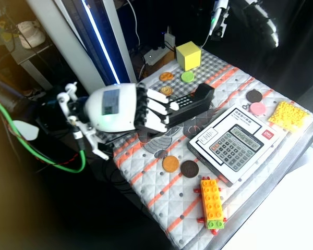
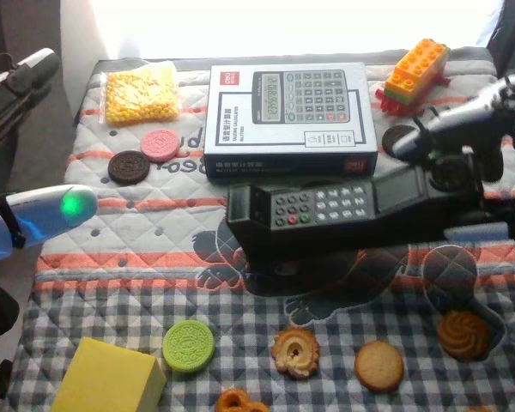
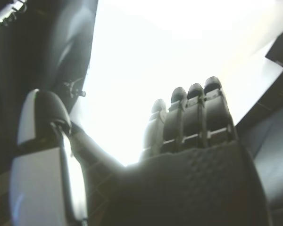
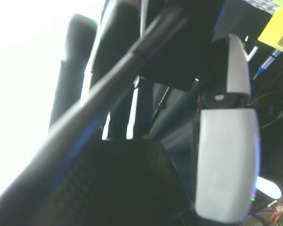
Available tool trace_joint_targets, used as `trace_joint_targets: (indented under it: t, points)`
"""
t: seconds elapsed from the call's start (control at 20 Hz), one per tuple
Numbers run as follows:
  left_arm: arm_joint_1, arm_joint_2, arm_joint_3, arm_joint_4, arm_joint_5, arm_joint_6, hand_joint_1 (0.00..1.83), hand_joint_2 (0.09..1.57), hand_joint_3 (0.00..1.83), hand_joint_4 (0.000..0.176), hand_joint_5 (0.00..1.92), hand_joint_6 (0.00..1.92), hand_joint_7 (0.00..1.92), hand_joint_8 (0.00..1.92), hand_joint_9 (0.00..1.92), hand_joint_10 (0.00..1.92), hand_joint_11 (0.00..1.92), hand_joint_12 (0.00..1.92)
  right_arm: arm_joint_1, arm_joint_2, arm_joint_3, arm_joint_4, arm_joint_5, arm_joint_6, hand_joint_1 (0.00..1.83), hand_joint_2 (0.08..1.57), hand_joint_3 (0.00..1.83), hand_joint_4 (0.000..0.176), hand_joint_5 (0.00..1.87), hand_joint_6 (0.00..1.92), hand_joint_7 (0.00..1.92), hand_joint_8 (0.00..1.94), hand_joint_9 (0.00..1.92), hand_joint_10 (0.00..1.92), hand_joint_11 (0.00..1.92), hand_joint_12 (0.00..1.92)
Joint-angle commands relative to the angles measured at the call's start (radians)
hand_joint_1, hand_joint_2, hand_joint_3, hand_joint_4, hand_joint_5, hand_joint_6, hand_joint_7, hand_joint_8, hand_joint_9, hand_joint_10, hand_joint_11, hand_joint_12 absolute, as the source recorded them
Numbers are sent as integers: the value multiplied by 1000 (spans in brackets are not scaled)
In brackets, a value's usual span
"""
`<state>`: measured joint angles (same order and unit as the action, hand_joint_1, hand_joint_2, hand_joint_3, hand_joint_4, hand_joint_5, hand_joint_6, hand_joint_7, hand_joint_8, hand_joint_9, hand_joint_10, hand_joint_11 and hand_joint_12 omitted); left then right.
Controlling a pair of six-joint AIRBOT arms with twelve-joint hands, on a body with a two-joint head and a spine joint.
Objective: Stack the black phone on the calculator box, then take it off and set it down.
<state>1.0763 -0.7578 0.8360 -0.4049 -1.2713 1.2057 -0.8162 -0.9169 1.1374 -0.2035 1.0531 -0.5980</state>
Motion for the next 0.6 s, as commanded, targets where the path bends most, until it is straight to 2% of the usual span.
trace_joint_targets:
  t: [0.0, 0.05, 0.1, 0.15, 0.2, 0.25, 0.3, 0.35, 0.4, 0.45, 0.5, 0.55]
  points:
    - [-6, 2, 1, 1, -123, -9, 698, 875, 0, 98, 89, 6, 100, 6, 0, 0, 0, 0, -2, 7, 6, 18, 85, 5, 1295, 1040, 3, 0, 1020, 771, 1326, 531, 1482, 208, 1072, 999]
    - [-6, 2, 2, 1, -121, -9, 684, 880, 0, 112, 94, 6, 112, 9, 0, 0, 0, 0, -12, 5, 10, 19, 63, 5, 1301, 1025, 0, 0, 1080, 665, 1369, 462, 1555, 210, 1131, 1138]
    - [-6, 1, 2, 1, -120, -9, 684, 882, 0, 117, 95, 6, 107, 6, 0, 0, 0, 0, -15, -1, 16, 17, 36, 5, 1306, 1012, 1, 0, 1120, 583, 1393, 425, 1576, 204, 1129, 1187]
    - [-6, 0, 2, 1, -120, -9, 676, 876, 0, 103, 101, 8, 94, 0, 0, 0, 0, 0, -15, -7, 22, 10, 10, 8, 1307, 1013, 0, 0, 1161, 468, 1355, 529, 1596, 238, 1154, 1247]
    - [-6, -1, 2, 0, -120, -9, 674, 878, 0, 86, 104, 9, 84, 0, 0, 0, 0, 0, -16, -15, 30, -5, -18, 17, 1298, 1030, 0, 0, 1148, 467, 1284, 674, 1559, 293, 1145, 1305]
    - [-6, -2, 2, 0, -120, -9, 660, 876, 0, 94, 107, 9, 81, 0, 0, 0, 0, 0, -17, -20, 33, -11, -34, 20, 1288, 1053, 5, 0, 1070, 612, 1215, 788, 1456, 296, 1082, 1257]
    - [-7, -4, 2, 0, -120, -9, 644, 875, 0, 99, 101, 5, 76, 0, 0, 0, 0, 0, -21, -25, 38, -12, -44, 20, 1274, 1094, 0, 0, 1005, 696, 1100, 1005, 1358, 352, 1002, 1416]
    - [-7, -4, 1, 0, -120, -9, 635, 879, 0, 98, 111, 9, 88, 5, 2, 1, 0, 0, -24, -28, 40, -12, -47, 21, 1264, 1120, 0, 0, 961, 768, 1044, 1107, 1196, 618, 956, 1468]
    - [-6, -5, 1, -1, -120, -9, 634, 886, 2, 120, 127, 13, 119, 15, 17, 6, 0, 0, -25, -32, 43, -12, -51, 23, 1199, 1172, 3, 0, 835, 1070, 922, 1216, 1010, 564, 756, 1328]
    - [-6, -5, 1, -1, -120, -9, 634, 886, 2, 120, 127, 13, 119, 15, 17, 6, 0, 0, -25, -32, 43, -12, -51, 23, 1199, 1172, 3, 0, 835, 1070, 922, 1216, 1010, 564, 756, 1328]
    - [-6, -5, 1, -1, -121, -9, 638, 893, 5, 108, 130, 13, 124, 16, 19, 7, 0, 0, -25, -33, 43, -12, -50, 23, 1179, 1192, 2, 0, 786, 1179, 887, 1237, 948, 367, 611, 1188]
    - [-6, -5, 1, -1, -123, -9, 652, 888, 3, 115, 110, 4, 90, 2, 3, 1, 0, 0, -25, -33, 42, -12, -49, 23, 971, 1154, 0, 0, 680, 457, 732, 478, 790, 171, 374, 923]
